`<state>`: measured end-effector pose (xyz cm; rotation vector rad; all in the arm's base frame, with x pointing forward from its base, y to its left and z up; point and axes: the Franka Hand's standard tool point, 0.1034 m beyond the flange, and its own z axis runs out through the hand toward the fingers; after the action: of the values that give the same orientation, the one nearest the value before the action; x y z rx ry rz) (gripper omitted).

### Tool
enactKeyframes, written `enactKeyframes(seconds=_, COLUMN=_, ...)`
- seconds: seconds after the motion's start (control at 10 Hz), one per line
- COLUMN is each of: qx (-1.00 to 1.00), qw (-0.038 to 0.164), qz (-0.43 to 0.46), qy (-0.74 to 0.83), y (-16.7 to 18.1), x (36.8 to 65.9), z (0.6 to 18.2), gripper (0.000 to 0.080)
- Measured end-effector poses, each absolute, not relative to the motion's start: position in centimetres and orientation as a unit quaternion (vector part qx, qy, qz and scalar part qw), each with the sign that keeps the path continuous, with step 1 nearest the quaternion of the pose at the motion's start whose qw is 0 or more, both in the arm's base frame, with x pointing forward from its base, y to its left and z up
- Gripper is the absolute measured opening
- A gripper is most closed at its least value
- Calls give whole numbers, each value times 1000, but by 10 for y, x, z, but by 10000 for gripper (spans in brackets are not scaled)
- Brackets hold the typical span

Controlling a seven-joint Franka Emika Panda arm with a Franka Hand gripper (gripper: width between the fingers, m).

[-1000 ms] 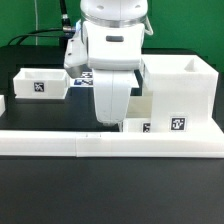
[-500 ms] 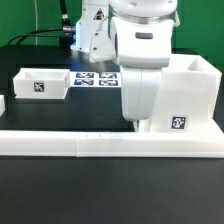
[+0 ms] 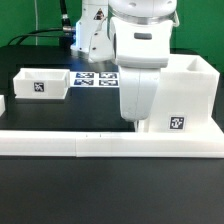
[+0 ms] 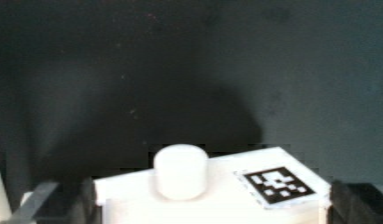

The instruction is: Assemble drawer

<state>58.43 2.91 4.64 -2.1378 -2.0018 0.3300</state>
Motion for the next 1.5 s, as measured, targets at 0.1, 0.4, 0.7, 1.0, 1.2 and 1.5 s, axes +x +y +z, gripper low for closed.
enactKeyframes(seconds=0.1, qx=-720, qw=101, qz=113, qy=-677, y=33, x=583, z=42, gripper=649)
enactKeyframes(seconds=0.4, qx=-701, qw=113, qz=115, qy=-695, y=36, x=590, z=39, gripper=649)
enactKeyframes(seconds=0.7, qx=-682, qw=103, qz=105, qy=-716, y=10, x=594, z=41, gripper=649)
enactKeyframes(seconds=1.0, qx=-691, qw=64, qz=68, qy=-717, y=-18, x=600, z=68, gripper=649)
enactKeyframes(seconds=1.2, qx=-705, qw=17, qz=16, qy=-709, y=-30, x=589, z=89, gripper=649)
enactKeyframes(seconds=1.5, qx=-721, qw=-8, qz=-25, qy=-692, y=-25, x=512, z=79, gripper=649)
